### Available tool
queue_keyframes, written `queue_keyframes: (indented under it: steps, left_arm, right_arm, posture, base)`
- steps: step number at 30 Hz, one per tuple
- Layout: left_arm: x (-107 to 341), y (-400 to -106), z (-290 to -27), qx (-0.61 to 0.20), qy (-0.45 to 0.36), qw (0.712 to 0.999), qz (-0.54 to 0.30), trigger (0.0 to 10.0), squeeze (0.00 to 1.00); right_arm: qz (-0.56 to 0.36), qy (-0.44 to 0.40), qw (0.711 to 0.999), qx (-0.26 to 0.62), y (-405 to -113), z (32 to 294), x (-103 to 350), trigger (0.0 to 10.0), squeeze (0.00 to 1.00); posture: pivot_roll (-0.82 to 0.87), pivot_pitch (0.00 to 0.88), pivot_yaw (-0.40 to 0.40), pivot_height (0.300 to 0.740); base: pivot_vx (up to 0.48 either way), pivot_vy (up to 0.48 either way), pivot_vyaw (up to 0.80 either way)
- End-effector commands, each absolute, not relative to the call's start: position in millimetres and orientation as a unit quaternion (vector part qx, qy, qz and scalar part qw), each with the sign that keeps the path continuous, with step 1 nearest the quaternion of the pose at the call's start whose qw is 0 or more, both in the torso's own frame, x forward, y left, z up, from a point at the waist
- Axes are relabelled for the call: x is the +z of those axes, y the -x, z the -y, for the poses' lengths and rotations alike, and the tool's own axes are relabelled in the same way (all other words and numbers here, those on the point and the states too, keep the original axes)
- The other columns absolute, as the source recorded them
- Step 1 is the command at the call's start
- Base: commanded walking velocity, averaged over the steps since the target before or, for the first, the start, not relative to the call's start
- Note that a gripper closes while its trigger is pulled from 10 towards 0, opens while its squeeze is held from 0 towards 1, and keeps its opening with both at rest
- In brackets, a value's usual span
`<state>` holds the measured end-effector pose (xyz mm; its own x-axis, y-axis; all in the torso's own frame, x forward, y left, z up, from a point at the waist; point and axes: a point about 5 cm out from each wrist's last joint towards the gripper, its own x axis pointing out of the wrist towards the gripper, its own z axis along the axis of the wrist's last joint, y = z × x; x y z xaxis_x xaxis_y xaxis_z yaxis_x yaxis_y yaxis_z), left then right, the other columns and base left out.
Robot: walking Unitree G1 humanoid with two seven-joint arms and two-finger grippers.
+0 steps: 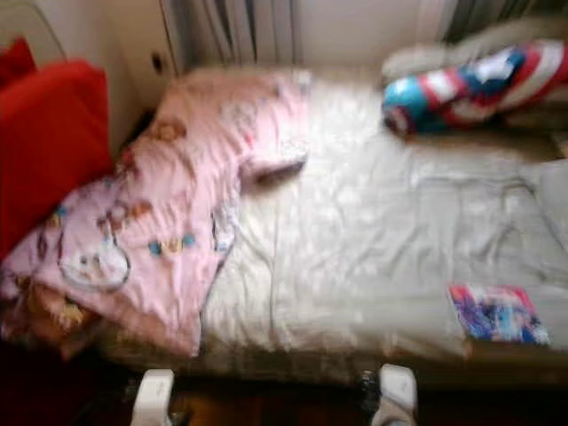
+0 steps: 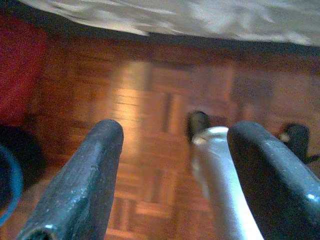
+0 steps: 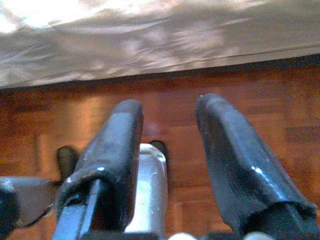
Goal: Clean up the room
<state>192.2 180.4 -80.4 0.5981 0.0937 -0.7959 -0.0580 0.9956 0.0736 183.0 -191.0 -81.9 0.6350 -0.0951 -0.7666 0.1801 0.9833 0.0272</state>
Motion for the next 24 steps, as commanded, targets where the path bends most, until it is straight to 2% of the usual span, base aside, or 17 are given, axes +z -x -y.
queue_keyframes:
  steps: [1,15,24]
  left_arm:
    - [-85.1,-184.5,-174.8,0.035,-0.022,0.887,-0.461,10.0,0.00]
    - [-85.6,-183.2,-176.1,0.033,-0.027,0.886,-0.462,10.0,0.00]
    - [-86.2,-182.1,-173.5,0.034,-0.024,0.886,-0.461,10.0,0.00]
  right_arm:
    - [-0.431,-0.044,0.897,-0.085,-176.0,198.8,-84.3,10.0,0.00]
    - [-0.432,-0.046,0.897,-0.085,-175.2,197.5,-84.8,10.0,0.00]
    - [-0.434,-0.039,0.897,-0.079,-174.2,199.4,-85.0,10.0,0.00]
  posture:
    - [-0.12,0.108,0.040,0.740]
    - [-0.12,0.085,0.047,0.740]
    - [-0.13,0.069,0.031,0.740]
  base:
    - [0.000,0.480,0.00]
    - [0.000,0.475,0.00]
    - [0.000,0.057,0.00]
